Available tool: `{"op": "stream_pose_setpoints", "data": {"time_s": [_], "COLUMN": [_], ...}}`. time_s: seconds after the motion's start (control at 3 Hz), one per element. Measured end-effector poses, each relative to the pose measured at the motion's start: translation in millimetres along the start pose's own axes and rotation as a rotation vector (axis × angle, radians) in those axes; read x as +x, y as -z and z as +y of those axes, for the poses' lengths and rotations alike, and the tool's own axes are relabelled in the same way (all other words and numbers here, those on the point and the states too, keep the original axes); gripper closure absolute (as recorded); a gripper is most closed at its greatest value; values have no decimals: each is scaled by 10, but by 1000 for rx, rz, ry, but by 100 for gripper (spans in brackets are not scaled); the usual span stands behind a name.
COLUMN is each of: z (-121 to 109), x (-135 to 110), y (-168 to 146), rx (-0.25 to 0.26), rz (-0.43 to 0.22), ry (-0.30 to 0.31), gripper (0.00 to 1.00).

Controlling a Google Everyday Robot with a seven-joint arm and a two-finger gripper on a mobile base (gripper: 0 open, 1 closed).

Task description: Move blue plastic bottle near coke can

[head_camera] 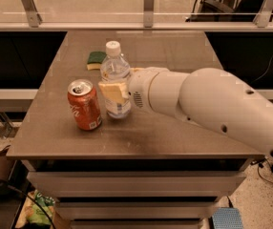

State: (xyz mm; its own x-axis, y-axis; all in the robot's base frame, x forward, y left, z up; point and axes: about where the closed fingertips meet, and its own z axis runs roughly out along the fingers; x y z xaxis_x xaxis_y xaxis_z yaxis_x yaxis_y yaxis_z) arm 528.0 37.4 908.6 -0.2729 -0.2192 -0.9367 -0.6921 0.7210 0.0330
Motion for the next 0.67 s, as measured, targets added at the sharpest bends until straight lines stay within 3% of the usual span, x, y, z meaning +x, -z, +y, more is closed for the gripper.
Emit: {"op": "stream_pose_setpoints", "data": {"time_s": [0.67], "z": [41], "x": [-42], "y": [10], "rx": [1], "rz": [-1], "ry": [12], "gripper": [36]}}
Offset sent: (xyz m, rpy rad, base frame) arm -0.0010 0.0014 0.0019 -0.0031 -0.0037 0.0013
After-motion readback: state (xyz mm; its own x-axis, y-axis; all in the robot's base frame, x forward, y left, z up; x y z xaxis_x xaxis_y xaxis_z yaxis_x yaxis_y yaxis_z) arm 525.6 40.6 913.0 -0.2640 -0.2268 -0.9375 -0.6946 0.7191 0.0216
